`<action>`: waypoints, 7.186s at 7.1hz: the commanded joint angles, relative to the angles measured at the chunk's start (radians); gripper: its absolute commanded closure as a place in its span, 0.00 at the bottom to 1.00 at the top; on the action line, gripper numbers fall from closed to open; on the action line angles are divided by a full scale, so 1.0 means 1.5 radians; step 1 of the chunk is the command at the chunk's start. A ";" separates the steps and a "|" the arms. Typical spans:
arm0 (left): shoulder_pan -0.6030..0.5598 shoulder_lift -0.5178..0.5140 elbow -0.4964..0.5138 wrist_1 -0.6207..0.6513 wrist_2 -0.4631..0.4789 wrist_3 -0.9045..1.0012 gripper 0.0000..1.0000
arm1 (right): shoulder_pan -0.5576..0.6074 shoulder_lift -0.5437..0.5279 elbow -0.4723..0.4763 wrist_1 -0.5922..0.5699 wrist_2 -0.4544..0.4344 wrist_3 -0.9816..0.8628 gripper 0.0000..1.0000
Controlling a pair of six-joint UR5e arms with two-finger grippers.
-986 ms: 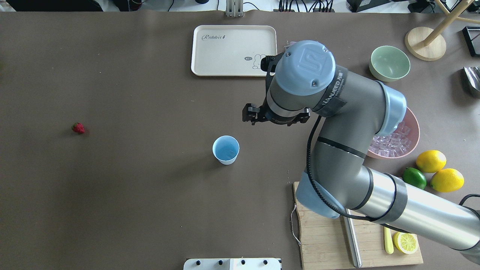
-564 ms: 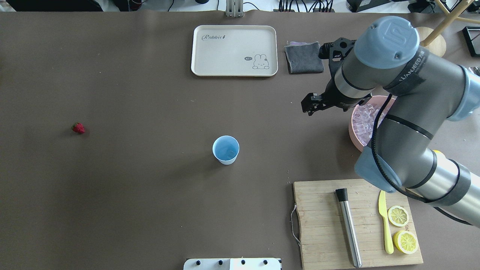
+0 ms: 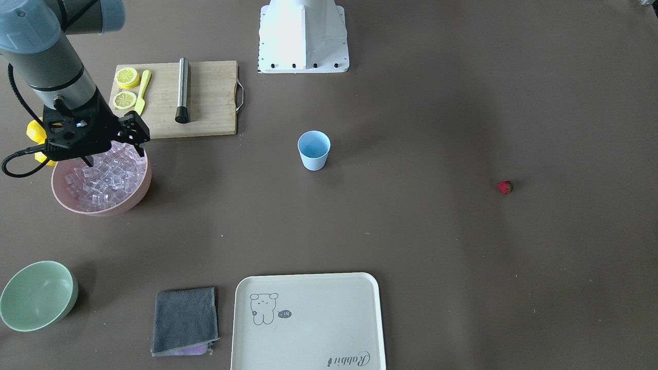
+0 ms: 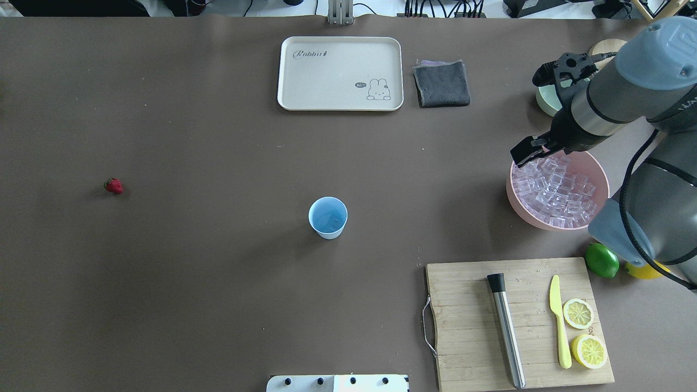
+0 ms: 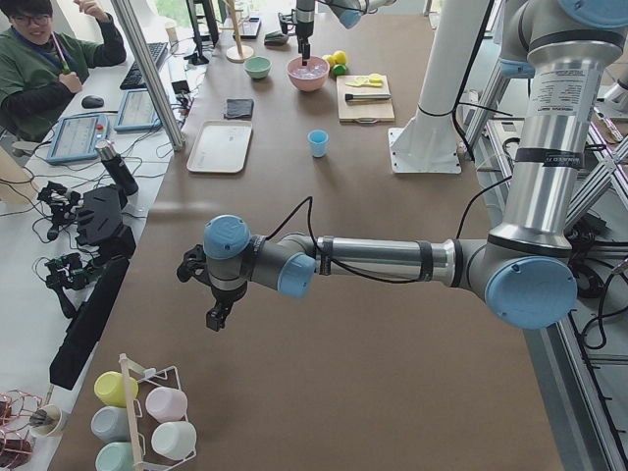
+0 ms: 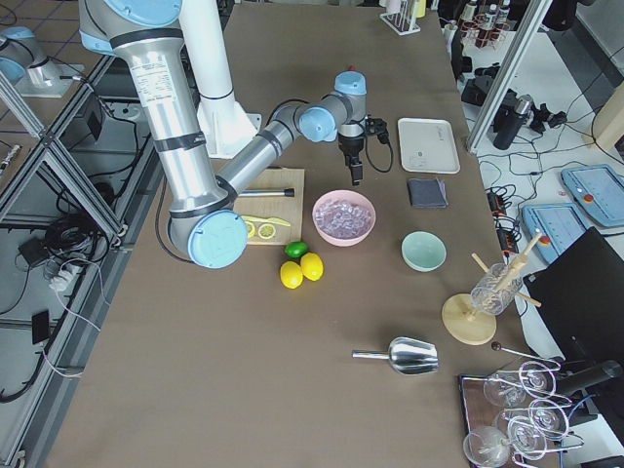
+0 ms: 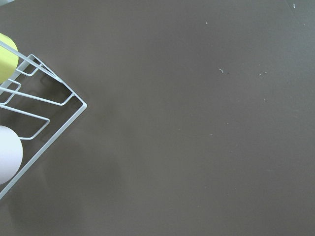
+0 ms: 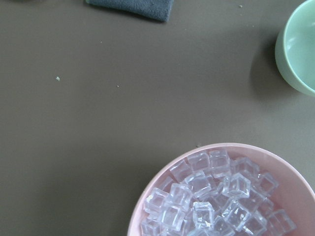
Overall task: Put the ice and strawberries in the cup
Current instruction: 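Move the right gripper back over the pink bowl of ice, then lower the right gripper into the ice and grasp a cube, then lift the ice cube and carry it with the right gripper to the blue cup, then open the right gripper above the blue cup to release the cube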
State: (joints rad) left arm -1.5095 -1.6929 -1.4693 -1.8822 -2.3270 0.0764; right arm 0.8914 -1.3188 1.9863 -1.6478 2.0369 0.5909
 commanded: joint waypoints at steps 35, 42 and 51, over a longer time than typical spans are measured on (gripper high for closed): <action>0.000 -0.019 0.012 -0.030 0.001 -0.046 0.02 | 0.012 0.020 -0.060 0.081 0.079 0.058 1.00; 0.000 -0.018 0.017 -0.030 0.001 -0.055 0.02 | -0.255 0.275 -0.094 0.080 -0.124 0.425 1.00; 0.005 -0.025 0.034 -0.032 0.002 -0.055 0.02 | -0.307 0.326 -0.215 0.171 -0.192 0.468 0.01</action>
State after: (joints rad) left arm -1.5023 -1.7299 -1.4203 -1.9295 -2.3241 -0.0062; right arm 0.4326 -0.8323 1.6651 -1.3927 1.7492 1.2745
